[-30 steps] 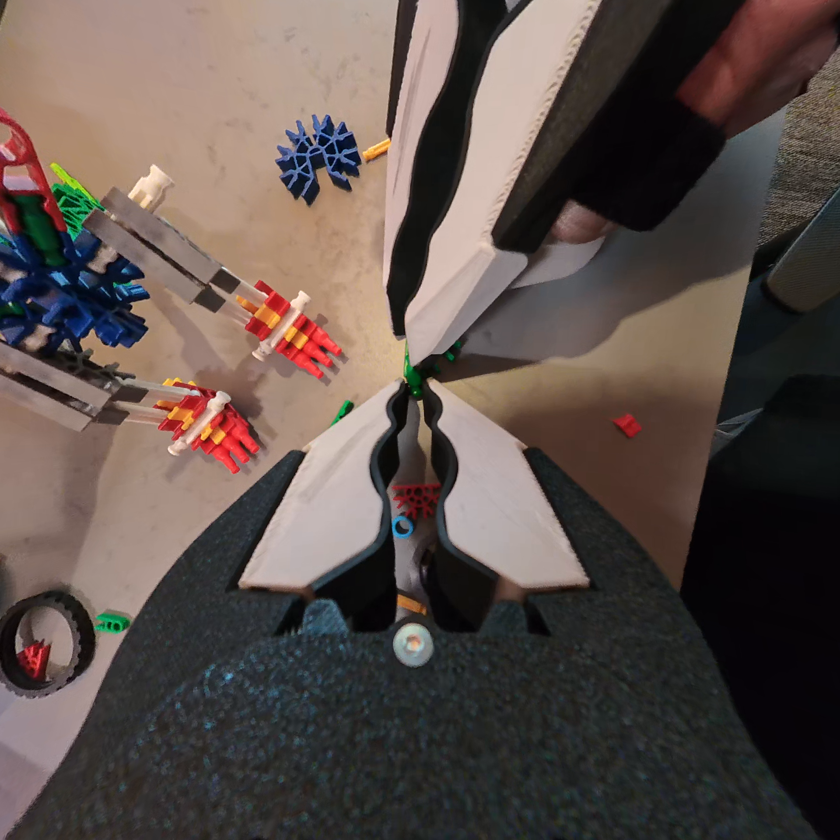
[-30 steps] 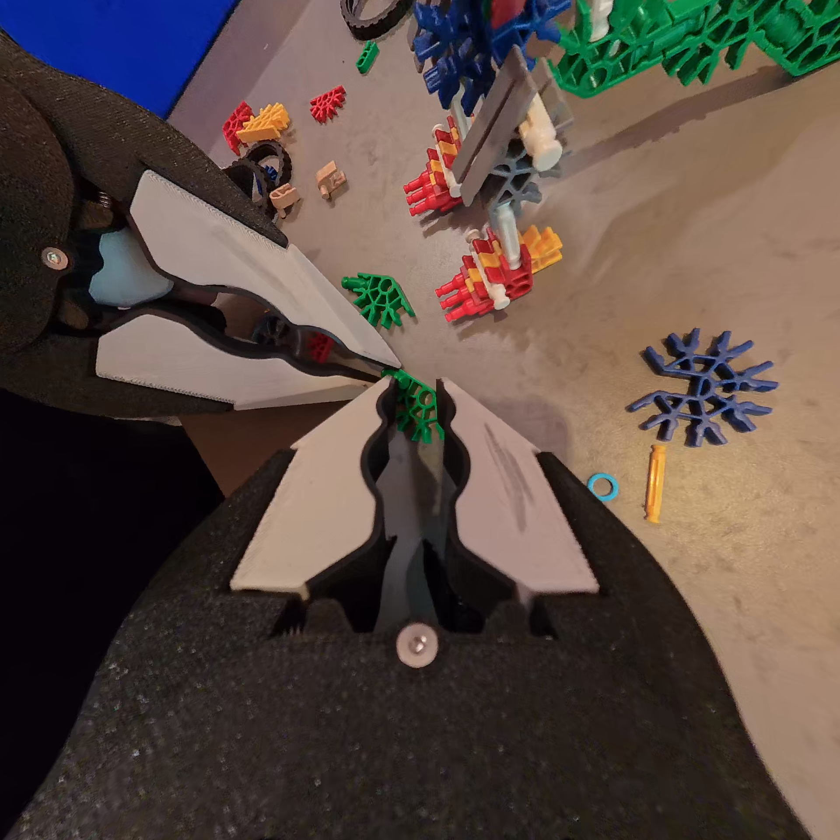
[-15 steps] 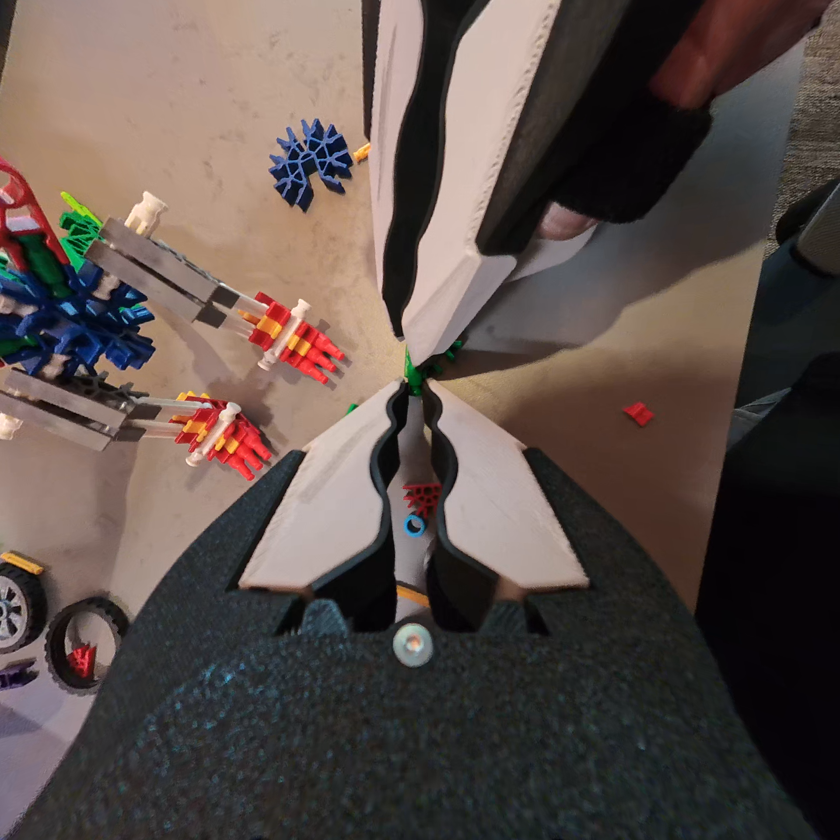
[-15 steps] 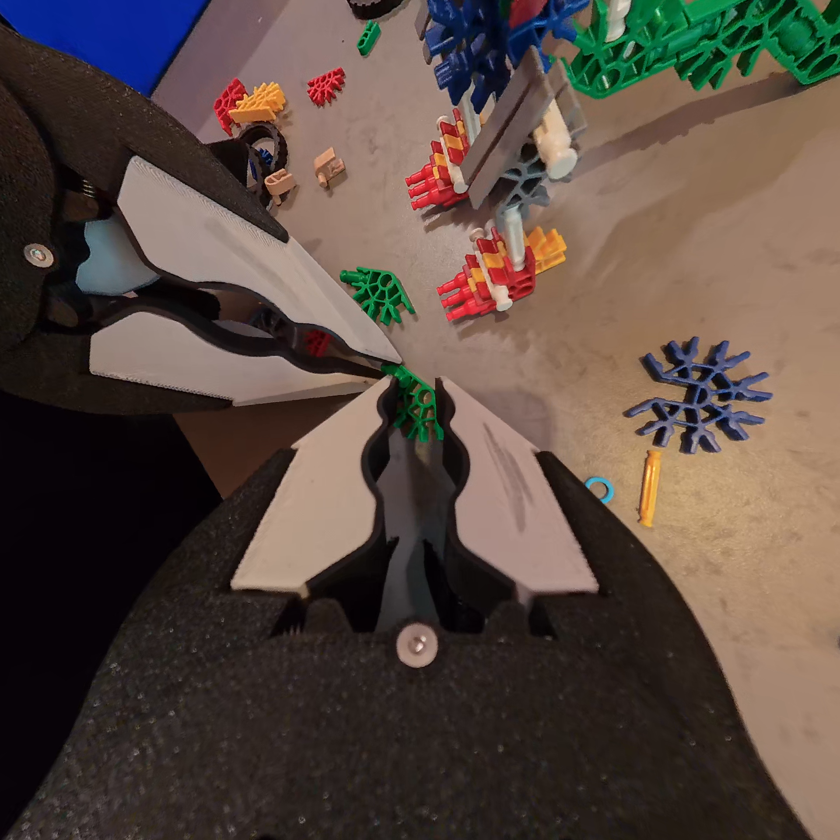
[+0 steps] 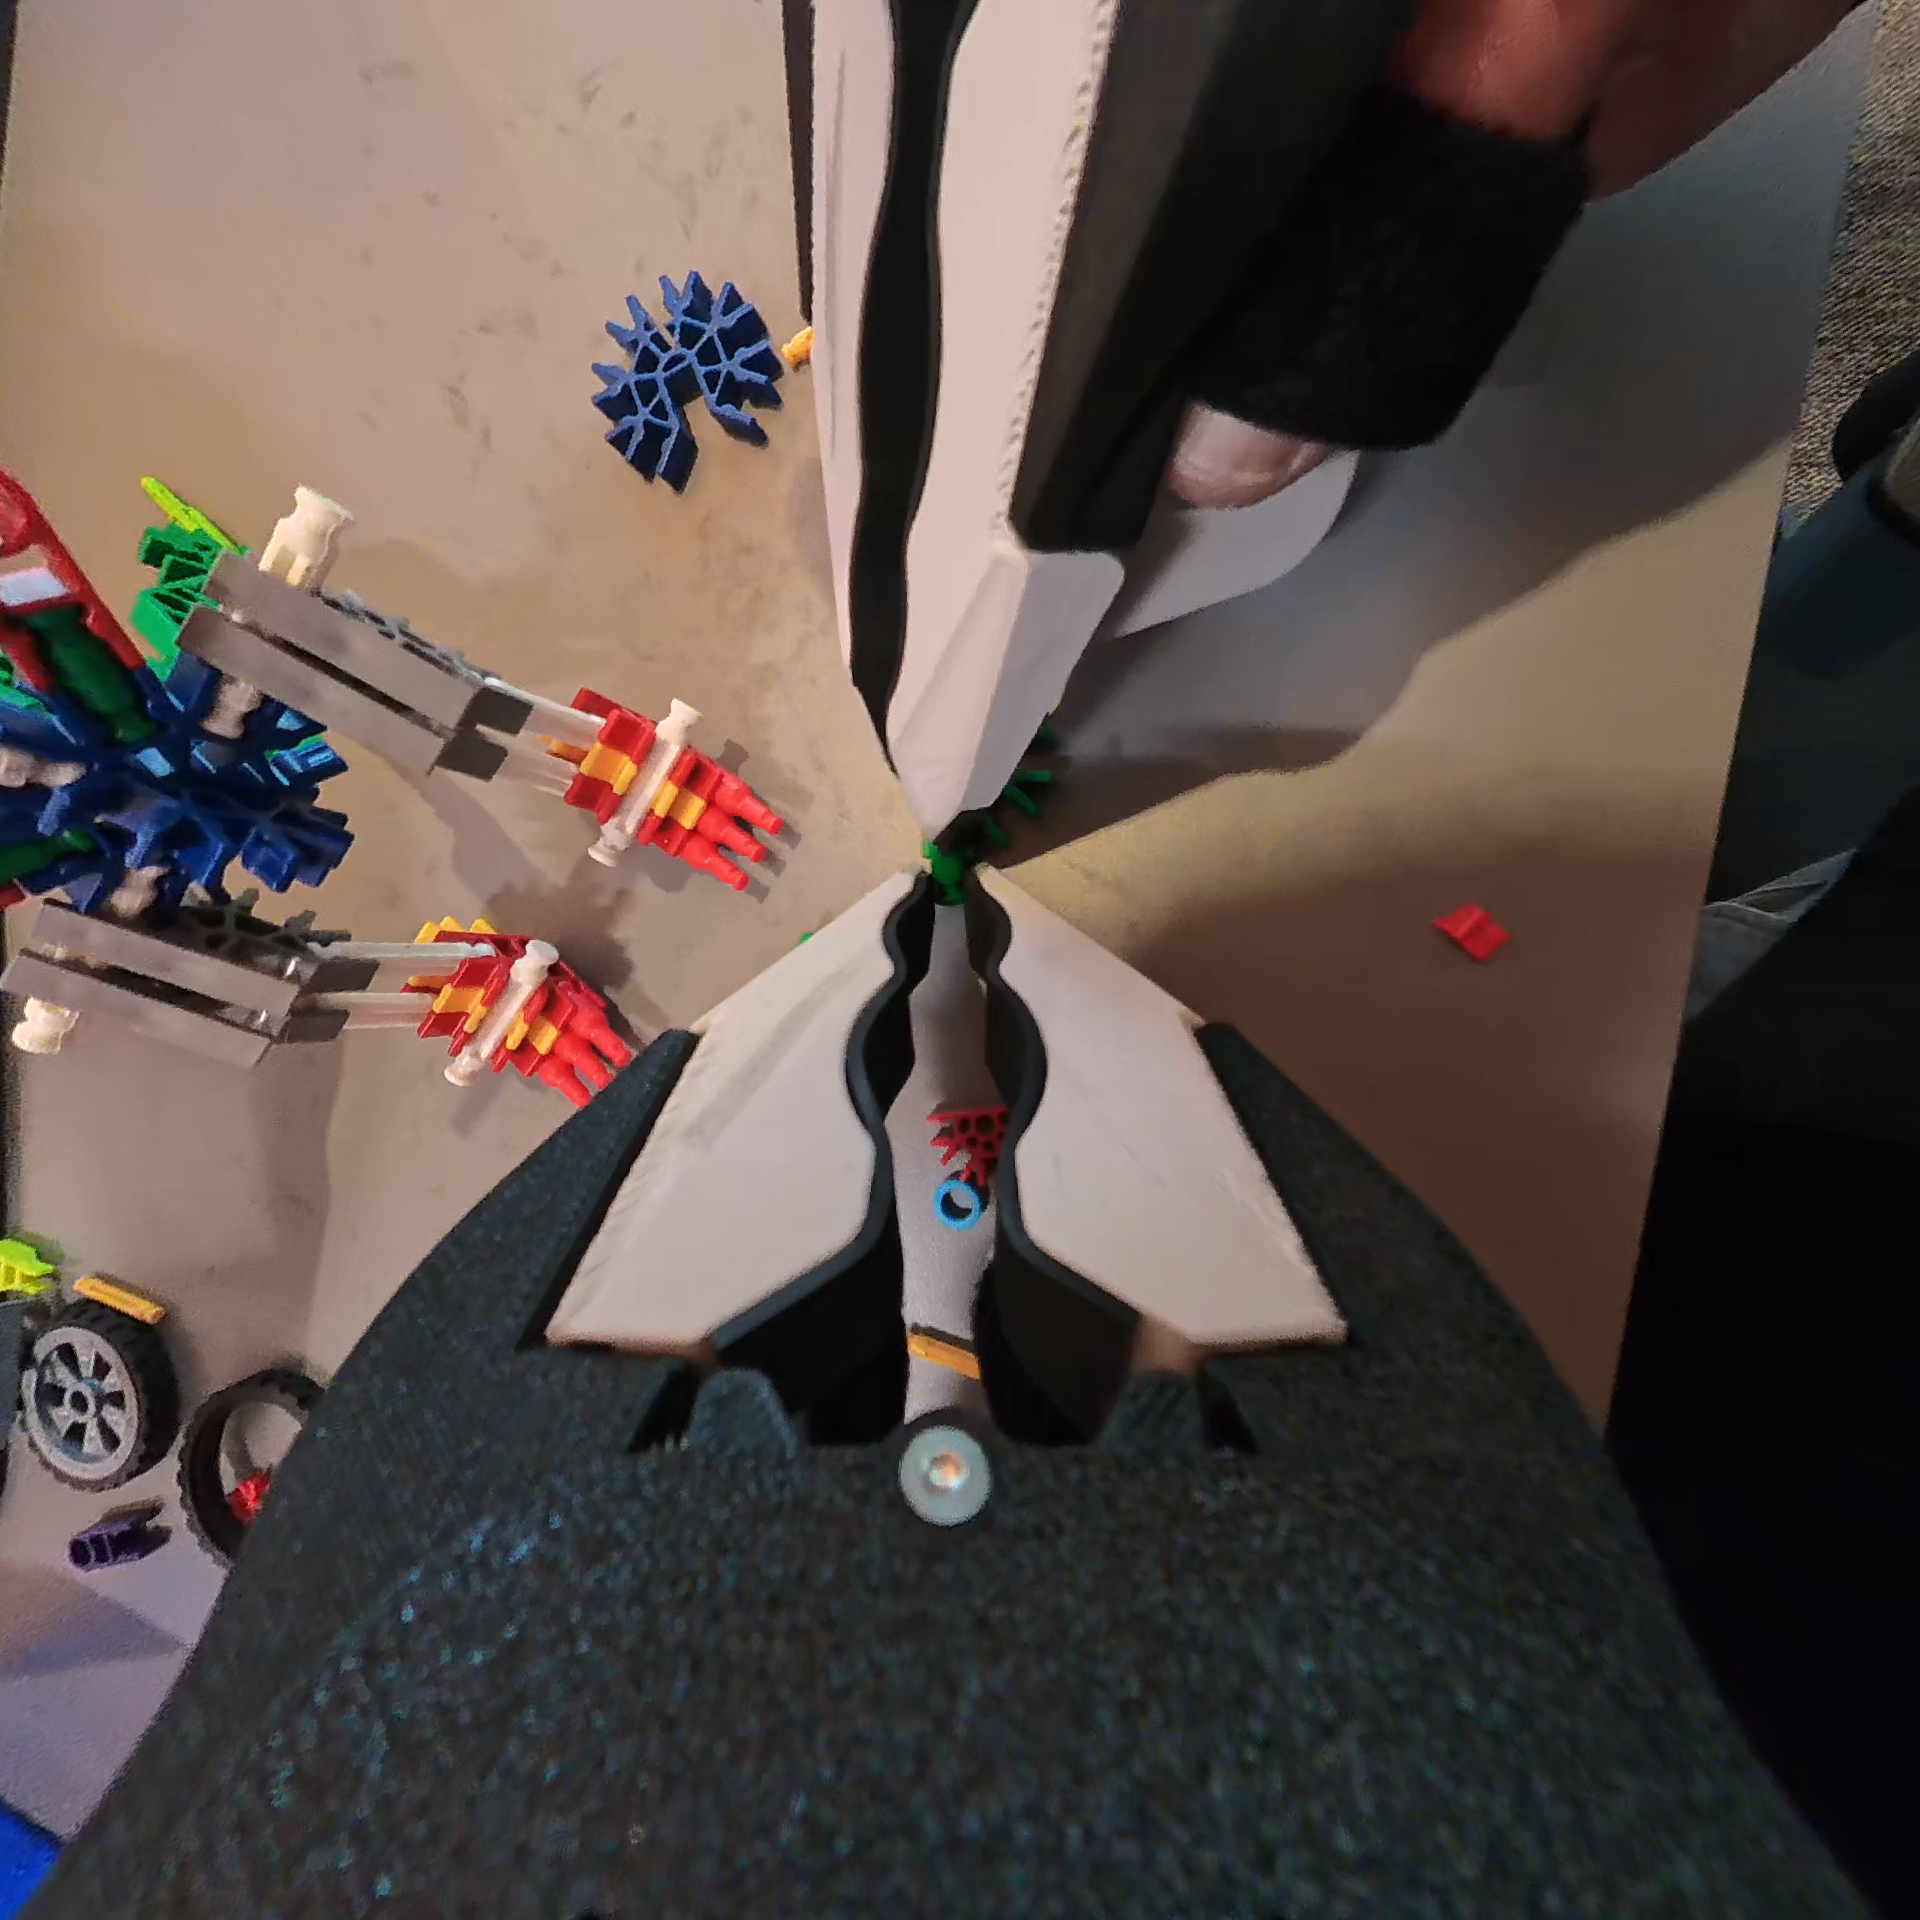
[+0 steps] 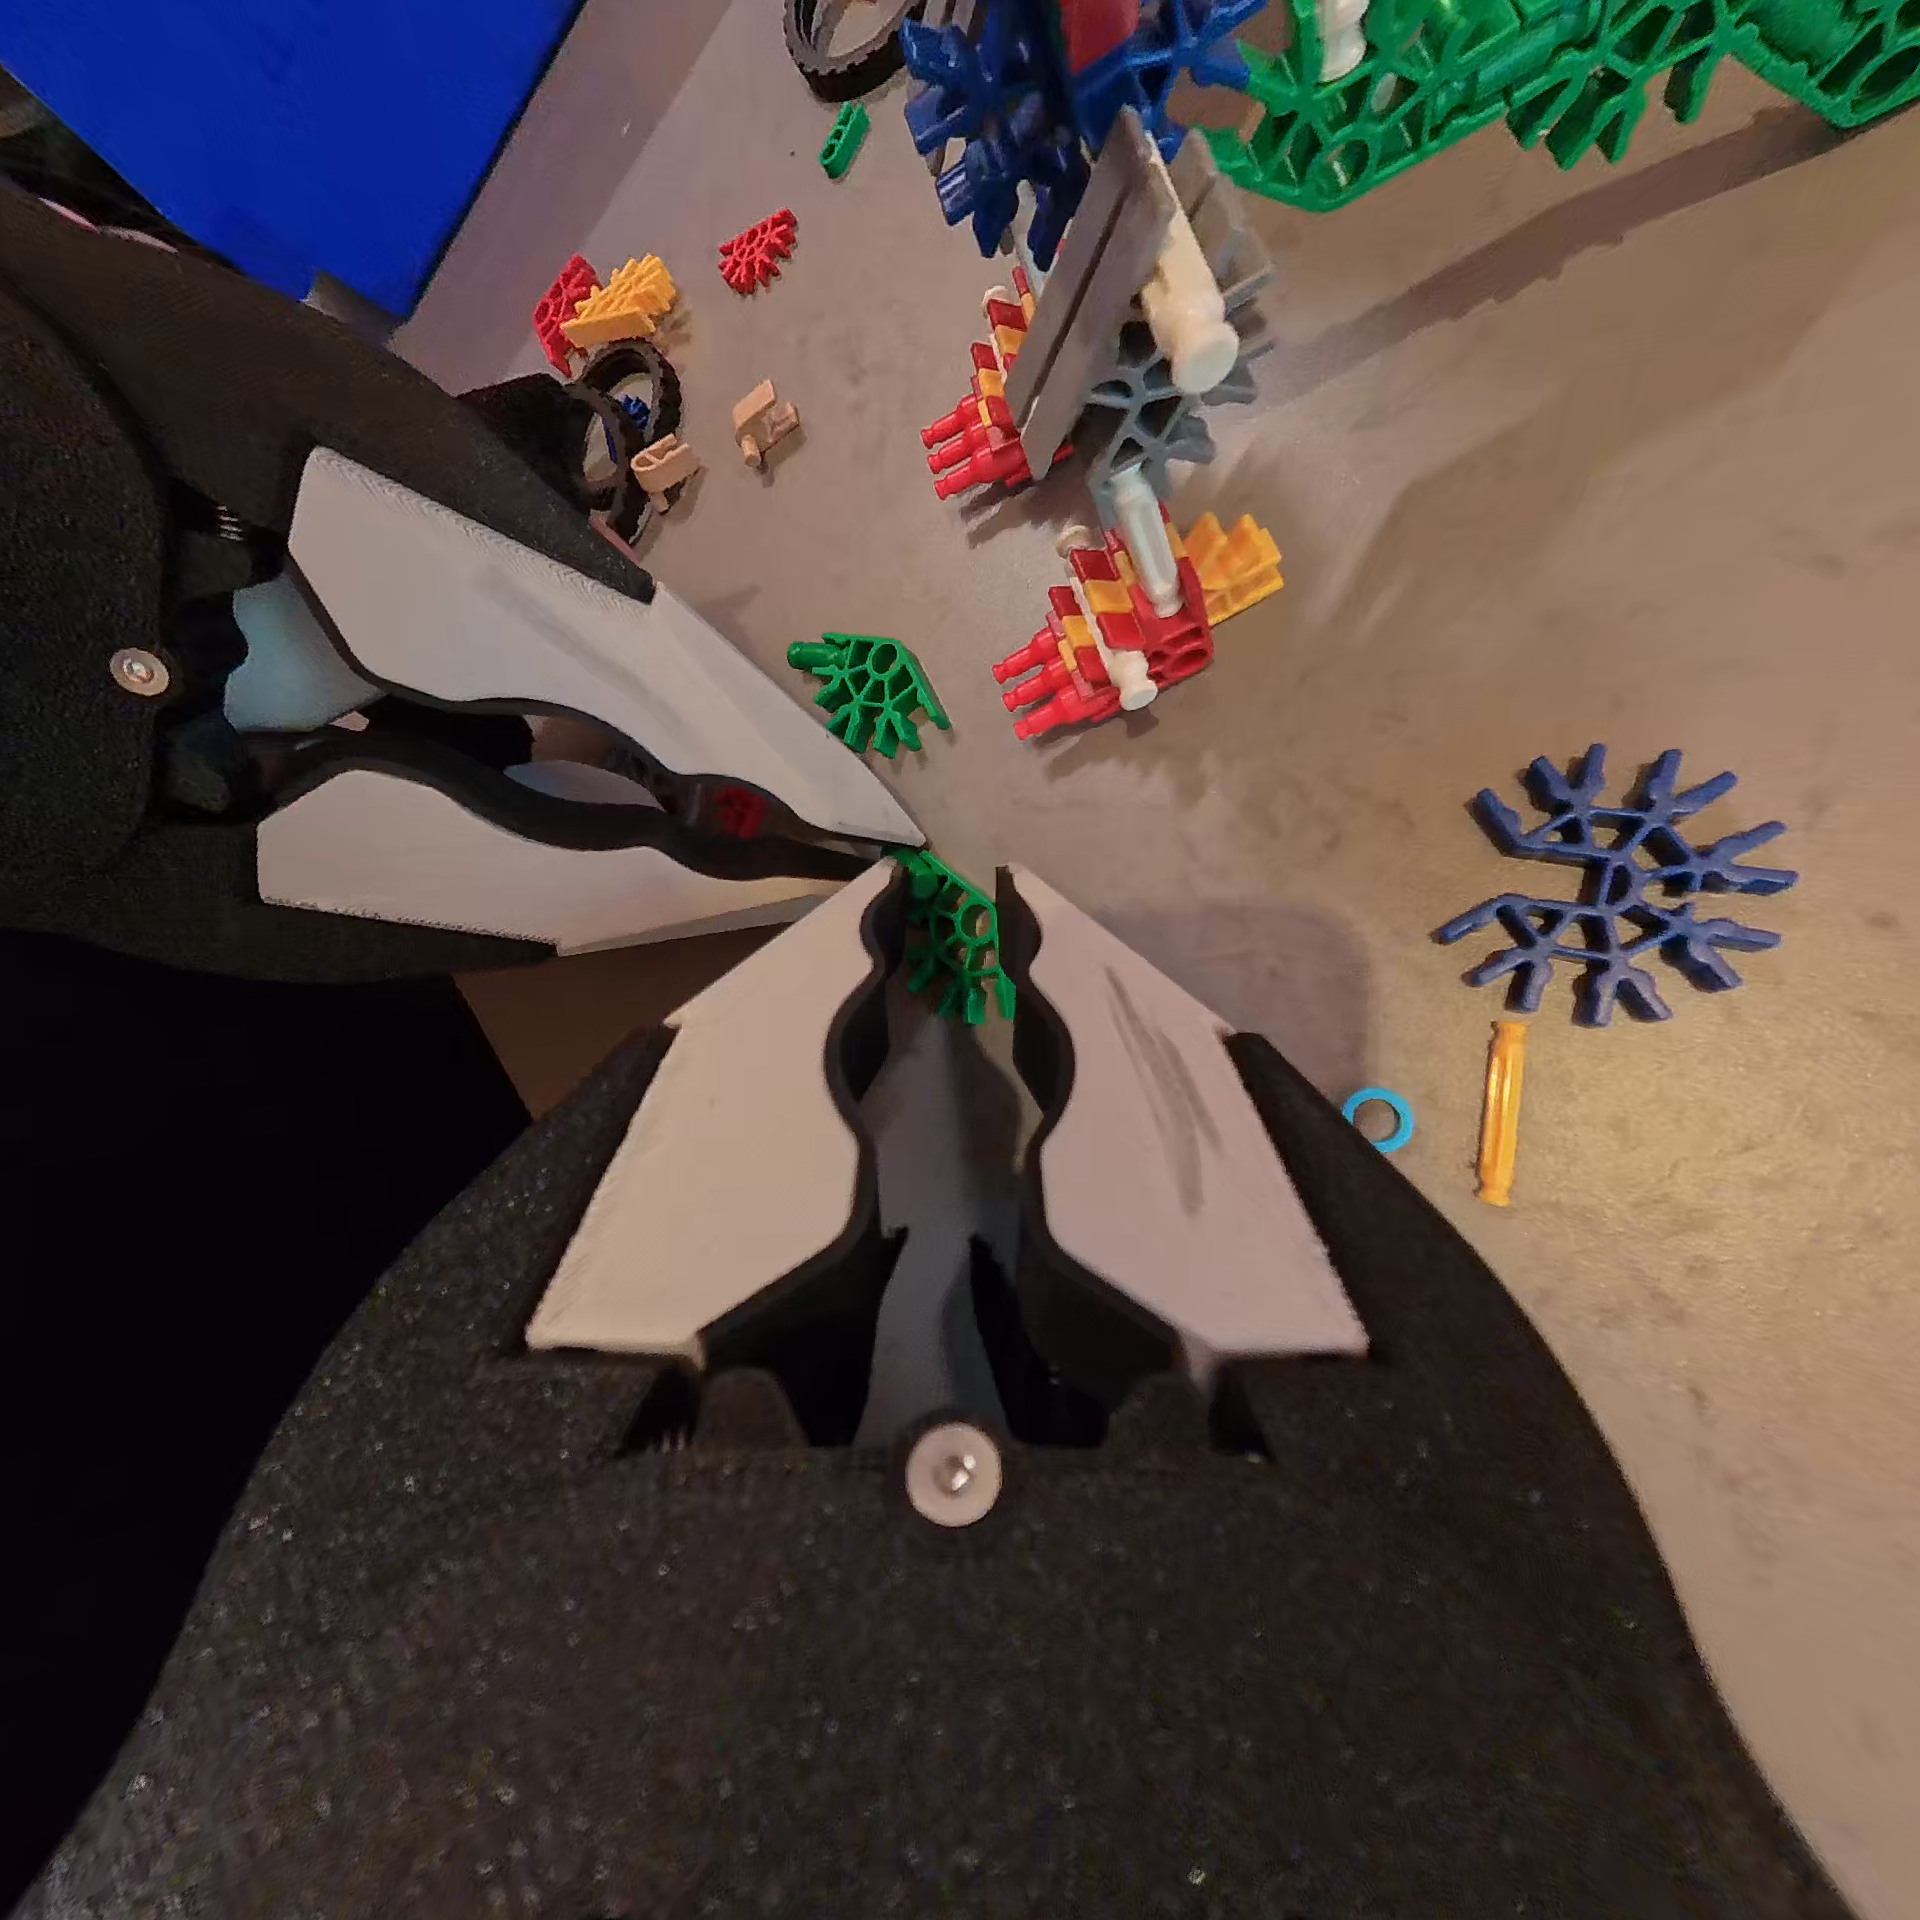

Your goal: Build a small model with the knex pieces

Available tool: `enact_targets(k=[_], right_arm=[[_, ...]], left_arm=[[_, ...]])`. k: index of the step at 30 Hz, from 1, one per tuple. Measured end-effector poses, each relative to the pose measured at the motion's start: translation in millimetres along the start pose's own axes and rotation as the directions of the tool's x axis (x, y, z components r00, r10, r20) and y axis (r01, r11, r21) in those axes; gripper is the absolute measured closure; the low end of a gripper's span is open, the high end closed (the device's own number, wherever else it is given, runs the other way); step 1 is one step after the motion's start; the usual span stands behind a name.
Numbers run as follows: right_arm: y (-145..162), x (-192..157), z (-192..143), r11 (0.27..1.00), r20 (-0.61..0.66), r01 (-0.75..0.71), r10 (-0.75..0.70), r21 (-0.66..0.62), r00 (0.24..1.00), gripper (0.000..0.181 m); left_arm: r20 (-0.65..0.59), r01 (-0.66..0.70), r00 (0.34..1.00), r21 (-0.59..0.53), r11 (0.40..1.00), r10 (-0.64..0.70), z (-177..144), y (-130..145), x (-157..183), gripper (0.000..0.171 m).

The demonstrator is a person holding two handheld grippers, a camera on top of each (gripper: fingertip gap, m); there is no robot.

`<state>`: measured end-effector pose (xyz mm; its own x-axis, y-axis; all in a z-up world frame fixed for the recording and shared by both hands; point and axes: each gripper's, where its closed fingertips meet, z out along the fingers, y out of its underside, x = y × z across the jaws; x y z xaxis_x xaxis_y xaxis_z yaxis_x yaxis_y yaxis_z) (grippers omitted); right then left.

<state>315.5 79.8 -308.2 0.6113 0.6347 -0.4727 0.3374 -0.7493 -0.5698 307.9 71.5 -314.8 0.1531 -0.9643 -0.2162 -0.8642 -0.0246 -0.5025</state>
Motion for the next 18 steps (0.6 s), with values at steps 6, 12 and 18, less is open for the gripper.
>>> enact_targets(k=[6,12,18], right_arm=[[0.0,1.5,0.1,0.999,0.000,-0.041,0.041,0.001,0.999,0.168],[1.3,1.6,0.2,1.000,0.001,-0.030,0.030,-0.006,1.000,0.169],[1.7,0.8,0.5,1.000,0.003,-0.014,0.015,-0.015,1.000,0.170]], left_arm=[[0.010,-0.018,1.000,-0.011,1.000,0.018,0.9,-1.1,-1.3,0.168],[0.016,-0.036,0.999,-0.016,0.999,0.036,1.3,-1.8,-2.0,0.168],[0.017,-0.061,0.998,-0.023,0.998,0.061,1.6,-2.0,-2.6,0.168]])
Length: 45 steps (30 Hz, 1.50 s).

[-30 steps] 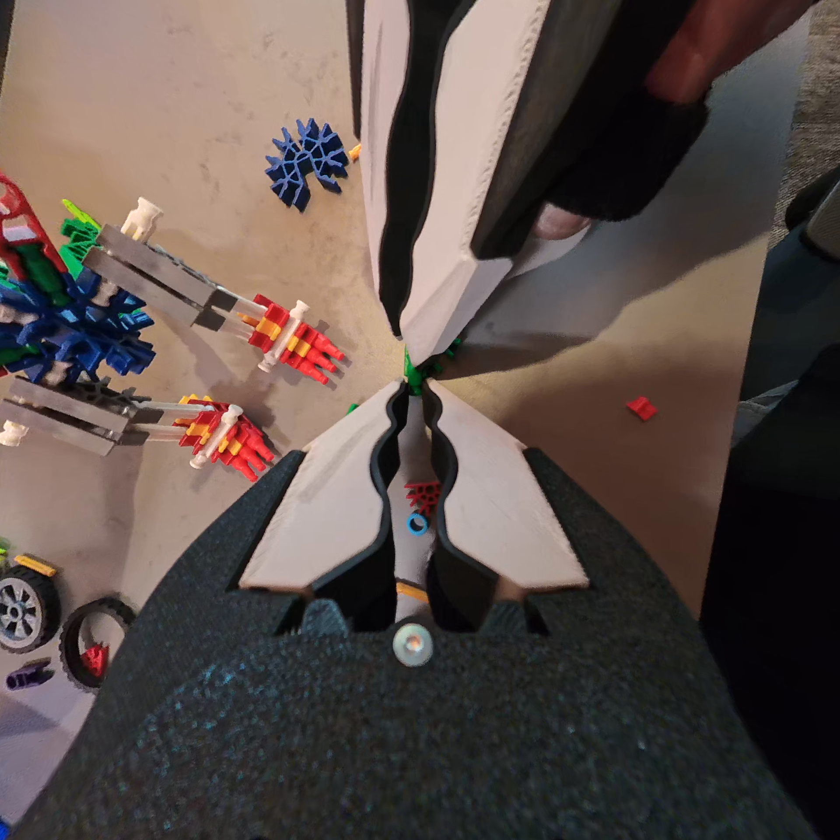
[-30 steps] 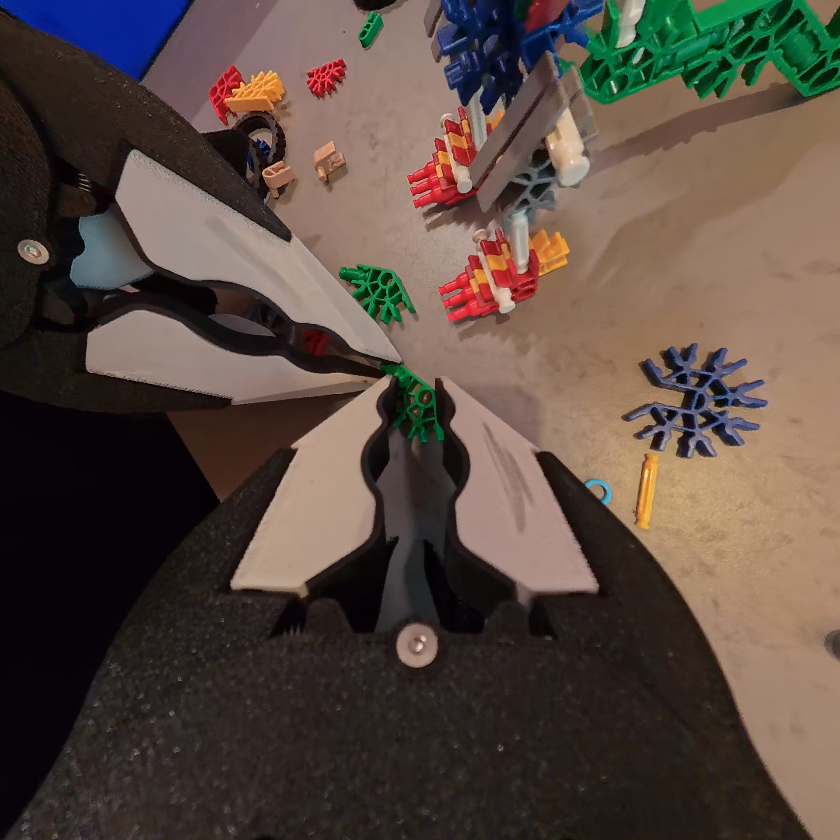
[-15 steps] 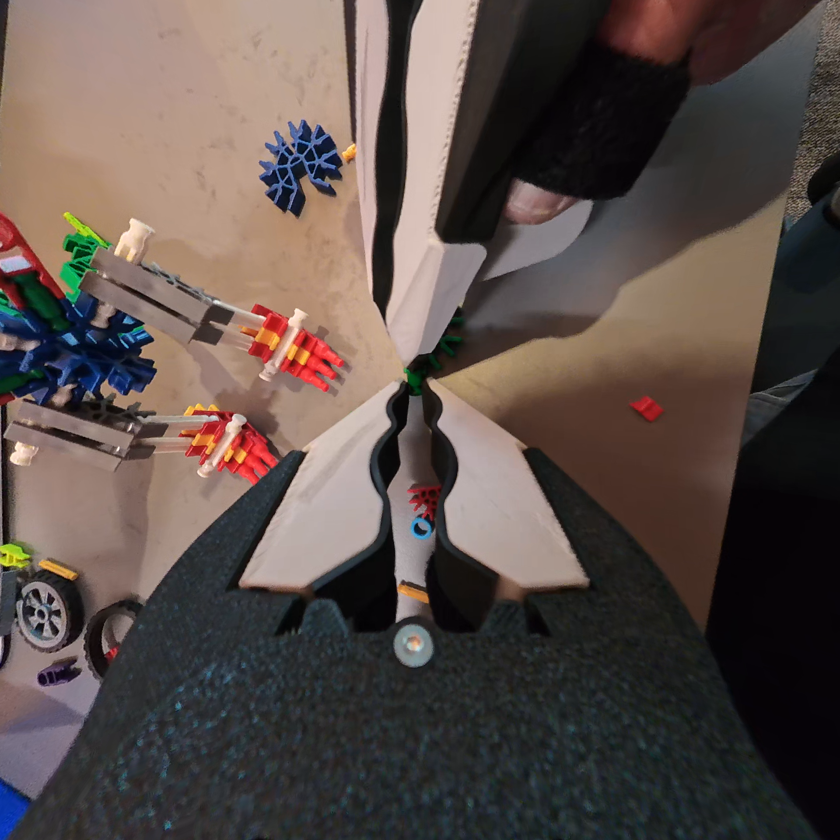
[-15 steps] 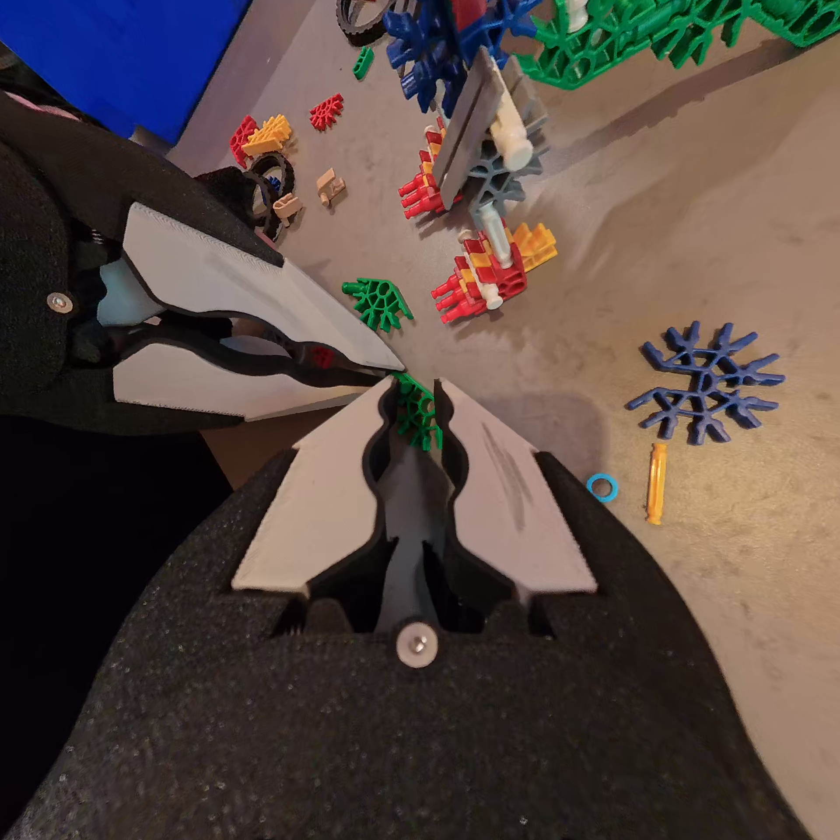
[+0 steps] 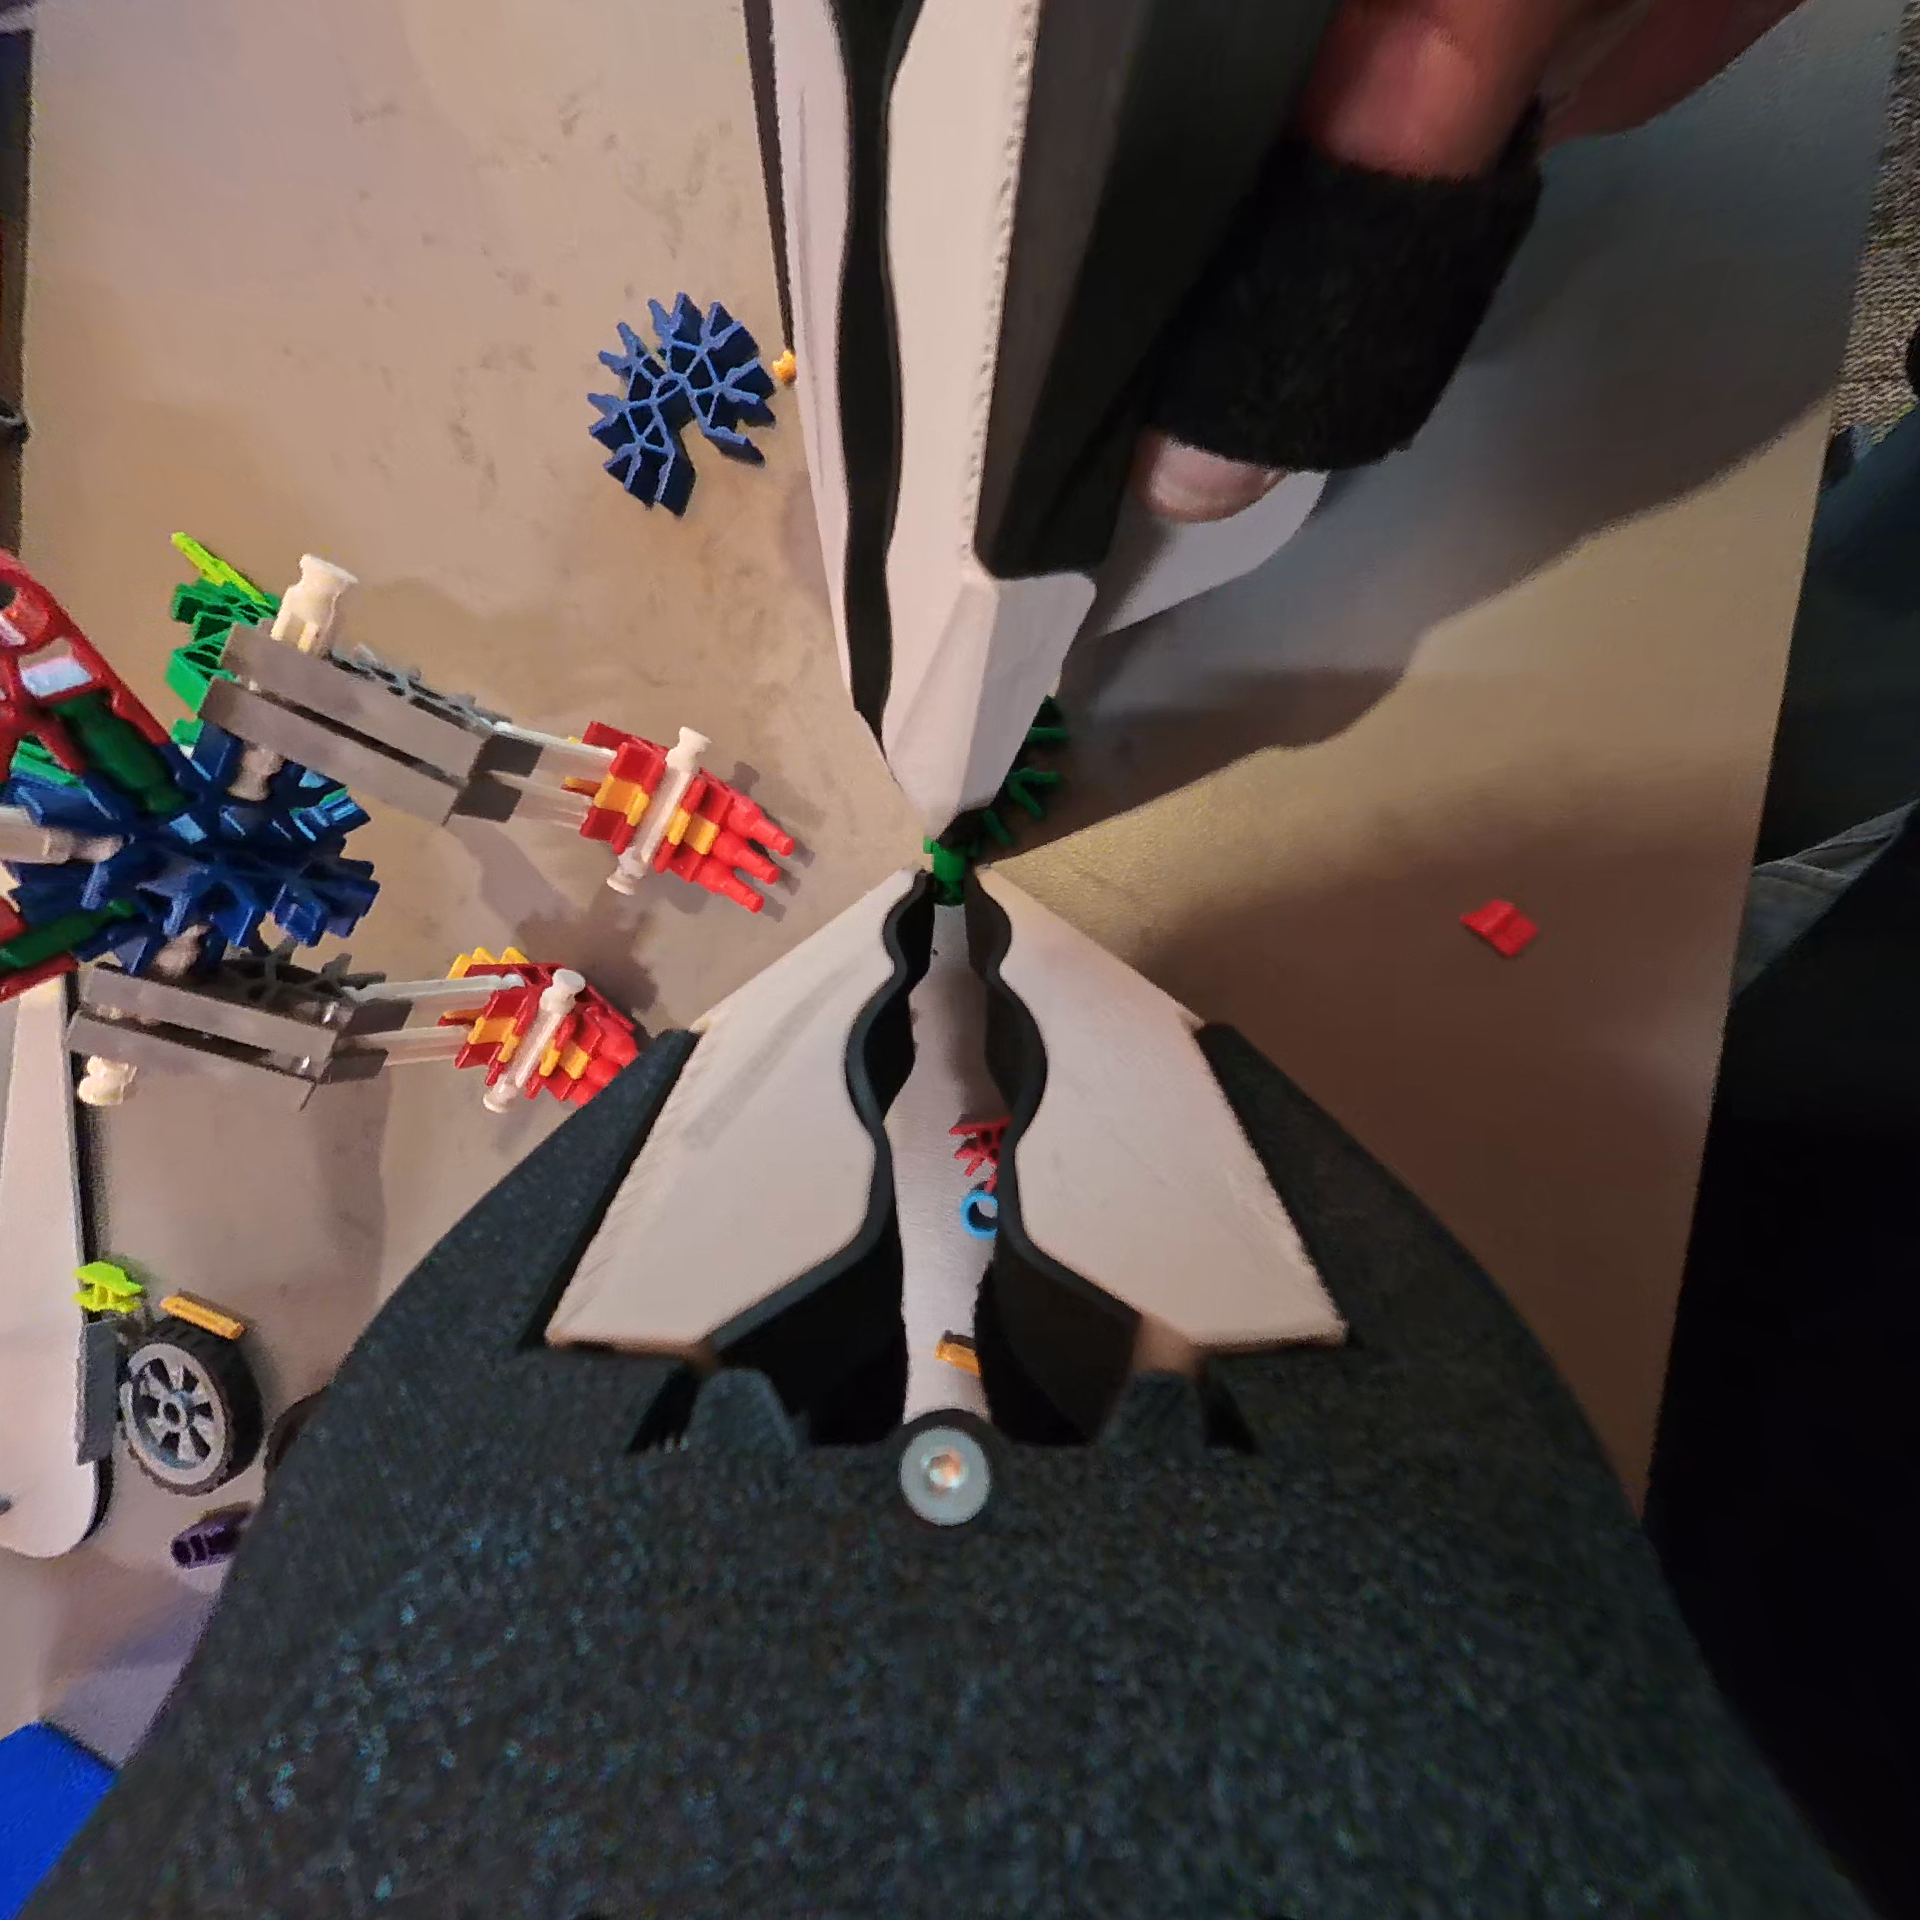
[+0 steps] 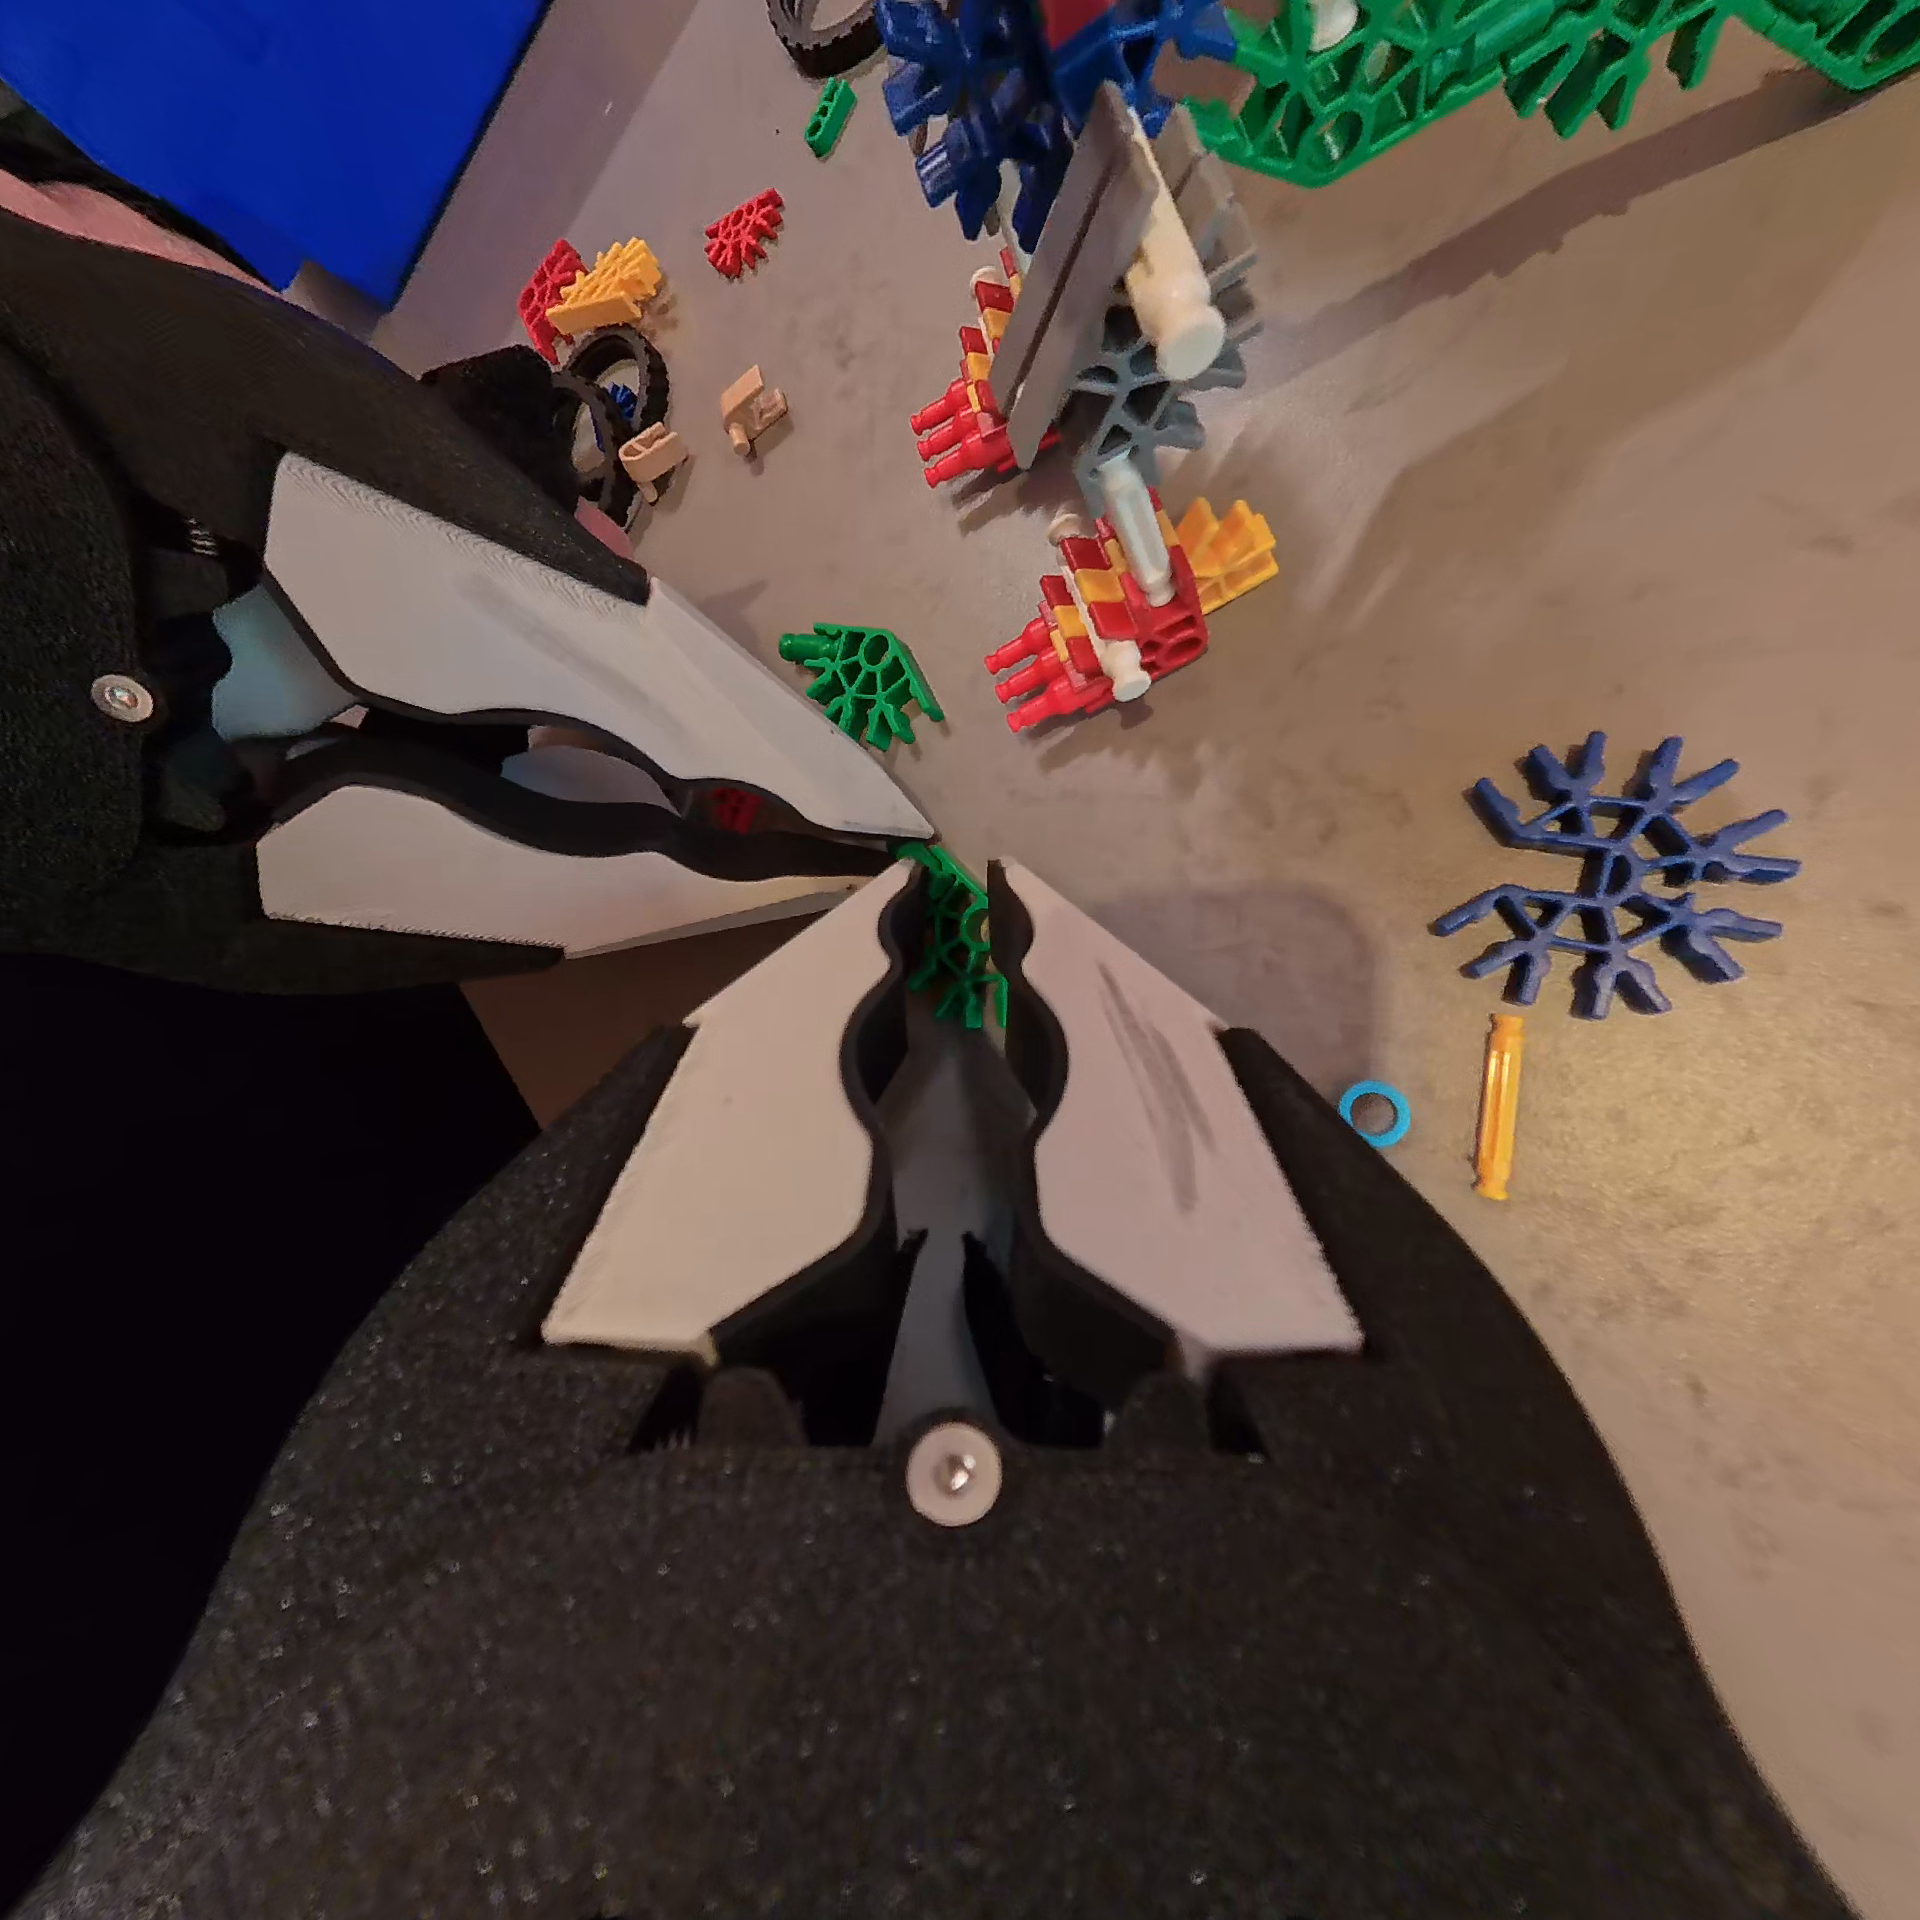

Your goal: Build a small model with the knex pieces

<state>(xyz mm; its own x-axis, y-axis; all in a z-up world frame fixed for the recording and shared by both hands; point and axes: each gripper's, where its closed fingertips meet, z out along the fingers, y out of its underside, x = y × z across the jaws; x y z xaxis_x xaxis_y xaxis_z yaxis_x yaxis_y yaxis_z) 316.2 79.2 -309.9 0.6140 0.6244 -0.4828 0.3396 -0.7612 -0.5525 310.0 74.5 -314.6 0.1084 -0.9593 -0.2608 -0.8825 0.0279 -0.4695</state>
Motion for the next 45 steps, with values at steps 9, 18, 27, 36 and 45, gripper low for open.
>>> enact_targets(k=[9,18,27,36,45], right_arm=[[0.3,0.6,0.2,0.999,0.019,0.011,-0.011,-0.039,1.000,0.171],[-0.6,3.9,0.8,0.999,0.063,0.024,-0.022,-0.032,0.998,0.178],[-0.5,3.0,-0.1,0.997,0.096,0.062,-0.058,-0.038,0.994,0.177],[0.4,-1.1,-16.1,0.988,0.047,0.155,-0.154,-0.016,0.987,0.158],[10.1,-4.4,-3.7,0.932,-0.085,0.349,-0.357,-0.098,0.930,0.164]], left_arm=[[0.016,-0.093,0.995,-0.036,0.995,0.094,1.4,-1.1,-2.4,0.169],[-0.021,-0.063,0.998,0.037,0.997,0.064,-3.6,-10.4,-2.4,0.171],[-0.049,0.052,0.998,0.034,0.998,-0.050,-4.9,5.4,-15.1,0.171],[-0.048,0.196,0.980,0.043,0.980,-0.194,-26.5,31.7,-24.5,0.167],[-0.041,0.318,0.948,0.049,0.947,-0.316,-38.7,56.5,-23.1,0.159]])
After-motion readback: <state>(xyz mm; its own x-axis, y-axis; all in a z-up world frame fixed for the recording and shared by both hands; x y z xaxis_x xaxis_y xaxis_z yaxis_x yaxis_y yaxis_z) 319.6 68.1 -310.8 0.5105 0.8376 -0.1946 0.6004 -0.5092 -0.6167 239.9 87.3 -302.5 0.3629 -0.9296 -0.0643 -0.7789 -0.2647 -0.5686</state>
